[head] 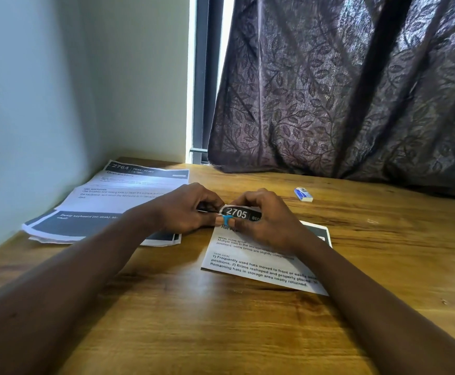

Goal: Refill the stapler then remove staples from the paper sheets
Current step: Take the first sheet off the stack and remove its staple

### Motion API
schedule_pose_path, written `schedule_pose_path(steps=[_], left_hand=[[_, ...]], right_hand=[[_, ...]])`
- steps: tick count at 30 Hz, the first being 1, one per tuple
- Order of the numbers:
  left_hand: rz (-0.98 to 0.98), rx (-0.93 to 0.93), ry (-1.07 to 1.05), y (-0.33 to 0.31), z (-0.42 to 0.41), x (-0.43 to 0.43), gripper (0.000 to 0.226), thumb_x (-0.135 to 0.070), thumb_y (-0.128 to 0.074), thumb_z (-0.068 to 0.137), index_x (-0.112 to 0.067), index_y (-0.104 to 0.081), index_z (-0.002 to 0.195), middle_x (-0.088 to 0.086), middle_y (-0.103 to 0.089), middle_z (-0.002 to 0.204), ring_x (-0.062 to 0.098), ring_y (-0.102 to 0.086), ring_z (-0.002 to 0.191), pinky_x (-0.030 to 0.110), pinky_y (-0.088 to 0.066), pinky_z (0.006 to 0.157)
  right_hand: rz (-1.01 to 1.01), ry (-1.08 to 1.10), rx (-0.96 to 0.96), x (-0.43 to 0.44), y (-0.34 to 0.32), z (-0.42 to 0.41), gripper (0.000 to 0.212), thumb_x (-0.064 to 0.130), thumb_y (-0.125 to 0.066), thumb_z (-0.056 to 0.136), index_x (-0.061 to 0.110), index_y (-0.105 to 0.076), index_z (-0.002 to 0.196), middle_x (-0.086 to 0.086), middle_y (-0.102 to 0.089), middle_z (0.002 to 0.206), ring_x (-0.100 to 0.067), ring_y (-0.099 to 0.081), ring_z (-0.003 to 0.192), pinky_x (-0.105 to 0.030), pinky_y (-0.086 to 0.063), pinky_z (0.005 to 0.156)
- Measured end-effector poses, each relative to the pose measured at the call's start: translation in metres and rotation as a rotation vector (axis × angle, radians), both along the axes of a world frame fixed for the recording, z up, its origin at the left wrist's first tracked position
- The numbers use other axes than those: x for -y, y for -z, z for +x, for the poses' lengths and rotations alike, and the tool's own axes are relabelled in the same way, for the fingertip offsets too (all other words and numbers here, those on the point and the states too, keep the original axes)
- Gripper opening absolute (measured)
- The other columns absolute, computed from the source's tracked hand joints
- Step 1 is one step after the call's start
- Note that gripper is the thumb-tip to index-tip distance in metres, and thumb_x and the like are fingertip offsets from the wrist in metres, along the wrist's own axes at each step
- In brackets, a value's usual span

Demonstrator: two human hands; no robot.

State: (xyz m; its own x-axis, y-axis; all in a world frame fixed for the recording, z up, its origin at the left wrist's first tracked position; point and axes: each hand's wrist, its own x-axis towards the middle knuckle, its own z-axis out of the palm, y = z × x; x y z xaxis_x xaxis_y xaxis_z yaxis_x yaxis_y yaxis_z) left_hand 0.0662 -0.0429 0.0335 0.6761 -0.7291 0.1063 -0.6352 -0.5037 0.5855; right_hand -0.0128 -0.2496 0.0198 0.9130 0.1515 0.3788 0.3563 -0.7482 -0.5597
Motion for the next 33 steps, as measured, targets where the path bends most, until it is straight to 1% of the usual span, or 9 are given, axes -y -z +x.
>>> schedule_pose_path(steps=[2,4,9,14,19,21,28,30,33], left_hand=[[0.012,0.008,-0.01,0.0,-0.001,0.003,0.024,-0.027,-0.069,0.096,-0.032,-0.07,0.119,-0.016,-0.07,0.106,0.007,-0.064,0.103,0.02,-0.047,0.079],[0.027,0.004,-0.017,0.0,-0.001,0.005,0.026,-0.027,-0.068,0.096,-0.031,-0.069,0.122,-0.013,-0.07,0.11,0.009,-0.063,0.105,0.02,-0.048,0.08],[-0.015,-0.003,-0.03,-0.001,-0.001,0.002,0.026,-0.033,-0.071,0.093,-0.031,-0.07,0.119,-0.013,-0.072,0.11,0.009,-0.065,0.102,0.024,-0.055,0.082],[-0.209,-0.055,-0.068,-0.004,0.002,-0.011,0.028,-0.033,-0.077,0.087,-0.021,-0.075,0.112,-0.007,-0.076,0.1,0.012,-0.069,0.092,0.018,-0.053,0.073],[-0.295,0.189,-0.225,-0.005,0.007,-0.018,0.031,-0.038,-0.081,0.082,-0.016,-0.076,0.104,-0.005,-0.073,0.09,0.013,-0.066,0.079,0.019,-0.05,0.063],[-0.212,0.286,-0.27,-0.002,0.007,-0.019,0.032,-0.041,-0.083,0.081,-0.018,-0.076,0.102,-0.006,-0.072,0.088,0.011,-0.065,0.076,0.023,-0.05,0.063],[0.148,0.279,-0.276,-0.005,0.001,-0.015,0.045,-0.055,-0.079,0.08,-0.034,-0.065,0.117,-0.018,-0.067,0.096,0.006,-0.062,0.084,0.024,-0.046,0.066],[0.092,0.356,-0.299,-0.005,0.0,-0.014,0.045,-0.065,-0.071,0.08,-0.035,-0.066,0.113,-0.021,-0.067,0.095,0.004,-0.062,0.083,0.031,-0.053,0.071],[-0.181,0.361,-0.282,-0.007,-0.007,-0.007,0.042,-0.064,-0.064,0.081,-0.03,-0.075,0.103,-0.017,-0.073,0.093,0.004,-0.063,0.079,0.033,-0.056,0.069]], right_hand=[[0.026,-0.015,0.003,0.003,0.0,-0.002,0.017,0.023,-0.083,0.083,0.023,-0.072,0.095,0.016,-0.061,0.085,0.016,-0.057,0.081,-0.006,-0.044,0.062],[0.047,-0.022,-0.009,0.003,0.001,-0.003,0.016,0.024,-0.083,0.083,0.022,-0.074,0.096,0.014,-0.064,0.084,0.013,-0.059,0.082,-0.009,-0.048,0.063],[0.097,-0.049,-0.032,0.009,0.007,0.003,0.026,0.034,-0.076,0.089,0.025,-0.073,0.113,0.009,-0.075,0.098,-0.006,-0.069,0.087,-0.026,-0.055,0.073],[0.185,-0.05,-0.061,0.009,0.007,0.003,0.019,0.031,-0.062,0.099,0.022,-0.074,0.109,0.004,-0.075,0.099,-0.015,-0.07,0.093,-0.042,-0.055,0.084],[0.222,-0.002,-0.034,0.008,0.01,0.005,0.013,0.027,-0.062,0.098,0.02,-0.072,0.094,0.0,-0.075,0.09,-0.019,-0.072,0.087,-0.052,-0.056,0.084],[0.221,0.017,-0.006,0.008,0.011,0.006,0.012,0.028,-0.062,0.096,0.021,-0.07,0.09,0.0,-0.074,0.086,-0.021,-0.071,0.084,-0.053,-0.056,0.081],[0.192,0.017,0.023,0.006,0.011,0.006,0.012,0.025,-0.061,0.1,0.022,-0.067,0.09,0.003,-0.073,0.085,-0.015,-0.069,0.08,-0.043,-0.055,0.074],[0.182,0.015,0.044,0.006,0.011,0.006,0.012,0.025,-0.061,0.1,0.022,-0.067,0.09,0.003,-0.073,0.085,-0.015,-0.069,0.081,-0.042,-0.054,0.074],[0.19,0.018,0.093,0.005,0.009,0.006,0.011,0.026,-0.06,0.1,0.022,-0.066,0.091,0.004,-0.072,0.085,-0.014,-0.067,0.08,-0.041,-0.054,0.072]])
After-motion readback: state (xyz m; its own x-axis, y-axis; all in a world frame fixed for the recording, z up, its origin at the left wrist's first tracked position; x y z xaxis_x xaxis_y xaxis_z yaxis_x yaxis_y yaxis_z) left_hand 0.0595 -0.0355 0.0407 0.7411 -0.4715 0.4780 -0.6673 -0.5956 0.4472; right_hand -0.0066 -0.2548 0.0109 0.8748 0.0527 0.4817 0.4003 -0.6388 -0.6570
